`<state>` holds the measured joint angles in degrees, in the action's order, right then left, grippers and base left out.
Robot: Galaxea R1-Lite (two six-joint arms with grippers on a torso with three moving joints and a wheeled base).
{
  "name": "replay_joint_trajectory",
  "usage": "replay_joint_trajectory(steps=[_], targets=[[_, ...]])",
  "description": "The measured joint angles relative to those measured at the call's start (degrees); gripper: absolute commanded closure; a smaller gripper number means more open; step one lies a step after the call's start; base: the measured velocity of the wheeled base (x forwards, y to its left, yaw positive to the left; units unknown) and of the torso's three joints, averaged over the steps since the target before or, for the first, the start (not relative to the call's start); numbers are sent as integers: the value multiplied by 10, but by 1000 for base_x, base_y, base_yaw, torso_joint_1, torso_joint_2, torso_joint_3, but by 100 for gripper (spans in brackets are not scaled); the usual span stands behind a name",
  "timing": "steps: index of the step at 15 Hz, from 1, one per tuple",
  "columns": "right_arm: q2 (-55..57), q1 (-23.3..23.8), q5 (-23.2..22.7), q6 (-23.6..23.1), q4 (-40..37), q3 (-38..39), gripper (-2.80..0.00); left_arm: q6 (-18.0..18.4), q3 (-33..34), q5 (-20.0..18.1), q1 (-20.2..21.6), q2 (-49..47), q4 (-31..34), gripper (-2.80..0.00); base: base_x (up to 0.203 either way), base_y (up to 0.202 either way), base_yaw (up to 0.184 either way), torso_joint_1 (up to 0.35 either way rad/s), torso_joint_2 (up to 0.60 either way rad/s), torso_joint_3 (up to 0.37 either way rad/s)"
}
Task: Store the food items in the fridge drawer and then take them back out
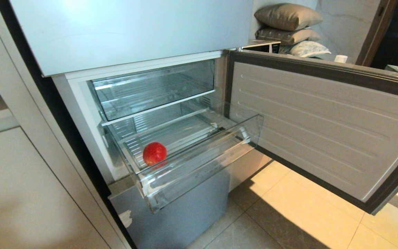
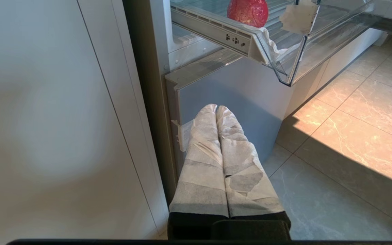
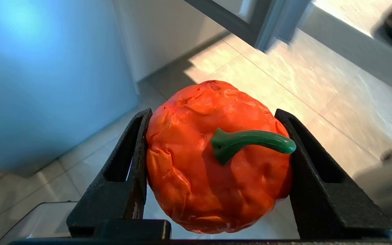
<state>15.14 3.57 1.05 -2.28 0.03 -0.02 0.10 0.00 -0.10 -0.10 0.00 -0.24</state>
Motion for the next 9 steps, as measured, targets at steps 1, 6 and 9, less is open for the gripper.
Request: replay_joint_trajectory(steps=[1,6,9], targets=[[-12,-16,0,1,0,0,0,0,0,0,0,0,0,0,0,0,0,0,0,0],[-120,-37,-5,-4,-4,0,0,0,0,0,0,0,0,0,0,0,0,0,0,0],[-143,-37,-4,-4,-4,0,0,0,0,0,0,0,0,0,0,0,0,0,0,0]])
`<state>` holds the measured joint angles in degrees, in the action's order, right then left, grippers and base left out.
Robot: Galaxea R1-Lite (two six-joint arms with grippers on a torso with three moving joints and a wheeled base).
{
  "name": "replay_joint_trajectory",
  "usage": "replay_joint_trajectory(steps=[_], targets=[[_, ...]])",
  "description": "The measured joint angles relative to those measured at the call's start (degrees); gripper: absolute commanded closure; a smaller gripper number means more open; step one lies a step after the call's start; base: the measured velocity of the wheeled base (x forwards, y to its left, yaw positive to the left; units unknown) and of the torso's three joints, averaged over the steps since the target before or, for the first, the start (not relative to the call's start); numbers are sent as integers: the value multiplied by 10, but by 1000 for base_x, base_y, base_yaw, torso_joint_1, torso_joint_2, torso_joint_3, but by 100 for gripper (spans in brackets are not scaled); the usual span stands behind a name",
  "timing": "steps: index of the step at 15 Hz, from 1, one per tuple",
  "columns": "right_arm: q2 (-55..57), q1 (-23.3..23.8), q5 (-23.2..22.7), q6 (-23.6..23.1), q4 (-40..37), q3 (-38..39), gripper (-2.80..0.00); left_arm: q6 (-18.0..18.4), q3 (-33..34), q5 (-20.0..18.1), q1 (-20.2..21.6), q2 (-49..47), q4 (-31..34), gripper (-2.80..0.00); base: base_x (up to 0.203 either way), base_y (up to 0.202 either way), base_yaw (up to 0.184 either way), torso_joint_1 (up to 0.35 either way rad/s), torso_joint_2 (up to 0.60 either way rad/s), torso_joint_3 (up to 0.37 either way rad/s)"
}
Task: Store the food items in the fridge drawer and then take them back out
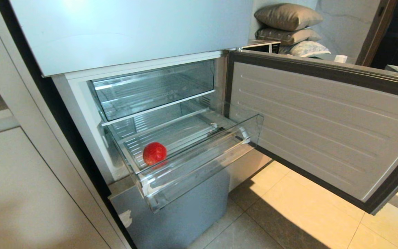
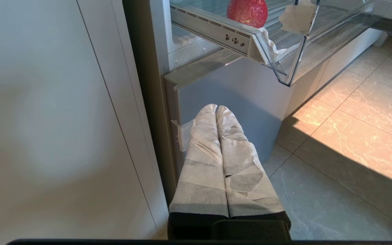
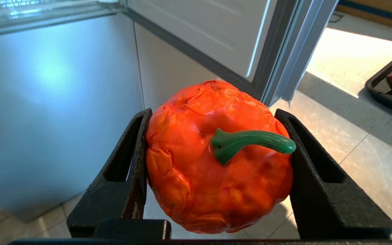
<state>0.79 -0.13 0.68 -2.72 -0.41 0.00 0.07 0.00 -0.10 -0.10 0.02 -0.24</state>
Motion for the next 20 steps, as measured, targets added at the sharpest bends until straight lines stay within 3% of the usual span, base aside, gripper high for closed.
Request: replay_joint_trajectory(steps=[5,20], targets=[[-8,0,3,12,-1,0,0,0,0,0,0,0,-1,0,-1,0,23,0,1,0],[-9,0,4,23,1,0,0,0,0,0,0,0,0,0,1,-9,171,2,2,3]])
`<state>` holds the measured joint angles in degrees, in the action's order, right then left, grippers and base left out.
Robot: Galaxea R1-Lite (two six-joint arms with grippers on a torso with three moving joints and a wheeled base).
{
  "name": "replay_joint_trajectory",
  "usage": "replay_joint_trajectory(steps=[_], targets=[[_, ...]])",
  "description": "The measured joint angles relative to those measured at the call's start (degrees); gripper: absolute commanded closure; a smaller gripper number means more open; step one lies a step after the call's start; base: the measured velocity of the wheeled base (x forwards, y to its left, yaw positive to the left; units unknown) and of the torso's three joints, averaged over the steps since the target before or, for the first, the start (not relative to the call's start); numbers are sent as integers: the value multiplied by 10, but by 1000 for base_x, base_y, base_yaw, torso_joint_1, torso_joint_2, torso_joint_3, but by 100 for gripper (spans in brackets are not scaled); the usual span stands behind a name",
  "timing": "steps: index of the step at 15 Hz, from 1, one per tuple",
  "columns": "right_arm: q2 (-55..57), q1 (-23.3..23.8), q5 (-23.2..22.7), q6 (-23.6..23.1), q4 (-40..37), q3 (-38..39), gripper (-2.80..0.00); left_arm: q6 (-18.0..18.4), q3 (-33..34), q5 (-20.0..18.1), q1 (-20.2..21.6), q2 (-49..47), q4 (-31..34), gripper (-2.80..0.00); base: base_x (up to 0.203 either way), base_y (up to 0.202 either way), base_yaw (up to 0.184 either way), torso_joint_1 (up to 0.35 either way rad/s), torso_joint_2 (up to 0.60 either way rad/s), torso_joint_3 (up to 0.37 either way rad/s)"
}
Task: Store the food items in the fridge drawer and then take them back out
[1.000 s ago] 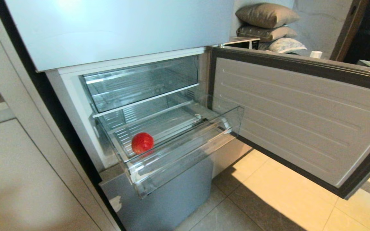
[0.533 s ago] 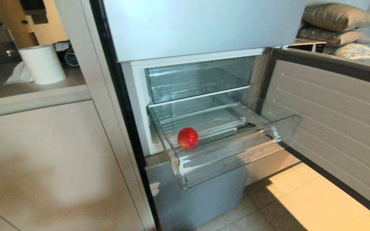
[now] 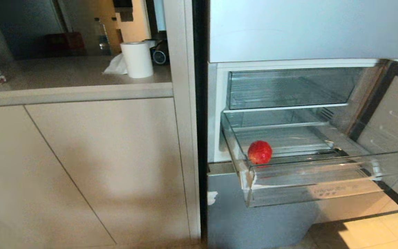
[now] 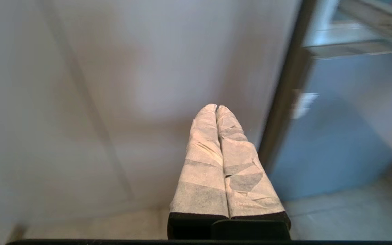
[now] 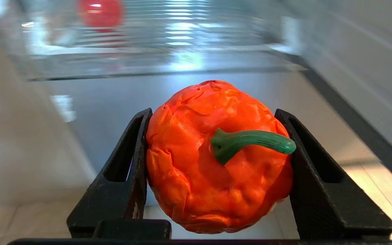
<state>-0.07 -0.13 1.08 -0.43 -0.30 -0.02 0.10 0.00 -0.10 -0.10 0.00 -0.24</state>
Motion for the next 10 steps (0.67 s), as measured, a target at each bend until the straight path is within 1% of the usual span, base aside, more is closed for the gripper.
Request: replay_joint_trajectory(steps=[1,3,5,8,10], targets=[[0,0,-3,-7,0,0,0,0,0,0,0,0,0,0,5,-4,86,2,2,2],[6,0,-10,-22,-1,0,0,0,0,0,0,0,0,0,0,0,0,0,0,0],[46,-2,-22,-45,18,1,0,0,0,0,0,0,0,0,0,0,0,0,0,0],[170,-12,-28,-55,103,-34,0,0,0,0,0,0,0,0,0,0,0,0,0,0],[288,-18,-30,-49,135,-93,0,0,0,0,0,0,0,0,0,0,0,0,0,0]])
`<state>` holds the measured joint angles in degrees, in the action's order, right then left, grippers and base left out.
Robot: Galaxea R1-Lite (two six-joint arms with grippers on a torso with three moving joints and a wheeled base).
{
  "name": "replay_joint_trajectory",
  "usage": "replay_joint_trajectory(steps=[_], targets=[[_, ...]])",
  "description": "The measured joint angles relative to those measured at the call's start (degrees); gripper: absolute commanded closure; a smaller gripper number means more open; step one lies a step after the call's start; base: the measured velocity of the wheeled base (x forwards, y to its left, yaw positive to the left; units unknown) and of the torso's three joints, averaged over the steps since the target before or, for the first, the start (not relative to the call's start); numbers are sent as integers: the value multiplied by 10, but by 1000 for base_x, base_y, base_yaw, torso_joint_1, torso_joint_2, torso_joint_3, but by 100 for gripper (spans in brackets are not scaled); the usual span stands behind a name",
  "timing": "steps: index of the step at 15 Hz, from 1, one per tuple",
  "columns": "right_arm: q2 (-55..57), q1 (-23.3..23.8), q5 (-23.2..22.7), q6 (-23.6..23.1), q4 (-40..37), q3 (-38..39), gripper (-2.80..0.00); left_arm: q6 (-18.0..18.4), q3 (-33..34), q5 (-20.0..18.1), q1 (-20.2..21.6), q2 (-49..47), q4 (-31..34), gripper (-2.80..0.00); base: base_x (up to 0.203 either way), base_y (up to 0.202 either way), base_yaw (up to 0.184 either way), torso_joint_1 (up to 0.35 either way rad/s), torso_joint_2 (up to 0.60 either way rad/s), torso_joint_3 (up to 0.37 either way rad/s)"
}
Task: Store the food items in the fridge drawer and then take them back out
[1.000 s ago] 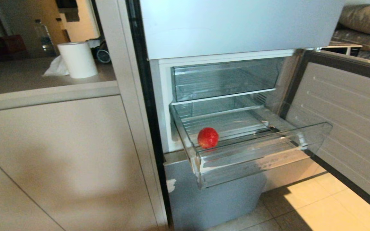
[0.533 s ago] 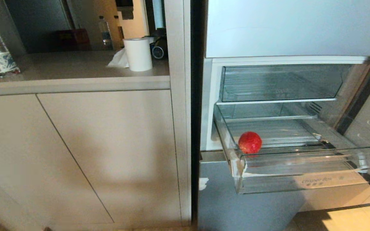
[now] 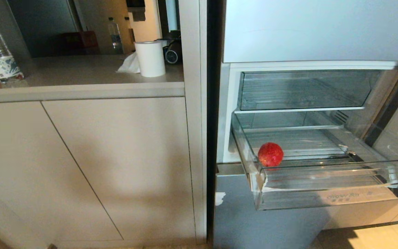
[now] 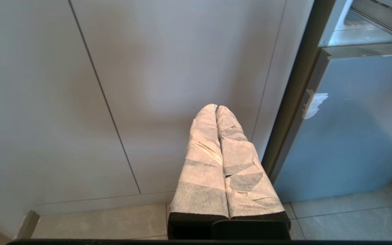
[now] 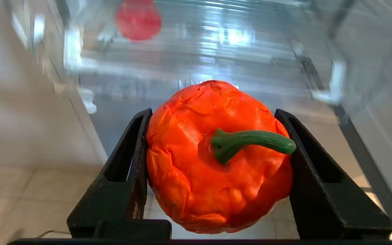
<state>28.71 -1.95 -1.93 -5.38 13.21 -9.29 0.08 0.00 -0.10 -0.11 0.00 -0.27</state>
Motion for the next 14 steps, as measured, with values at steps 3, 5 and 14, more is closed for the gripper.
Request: replay_joint_trajectory(steps=[3,5,14], targets=[[196,-5,-2,22,22,-123,0,0,0,0,0,0,0,0,0,0,0,0,0,0],[328,-8,-3,39,29,-220,0,0,0,0,0,0,0,0,0,0,0,0,0,0],[700,-20,-2,47,38,-512,0,0,0,0,0,0,0,0,0,0,0,0,0,0]])
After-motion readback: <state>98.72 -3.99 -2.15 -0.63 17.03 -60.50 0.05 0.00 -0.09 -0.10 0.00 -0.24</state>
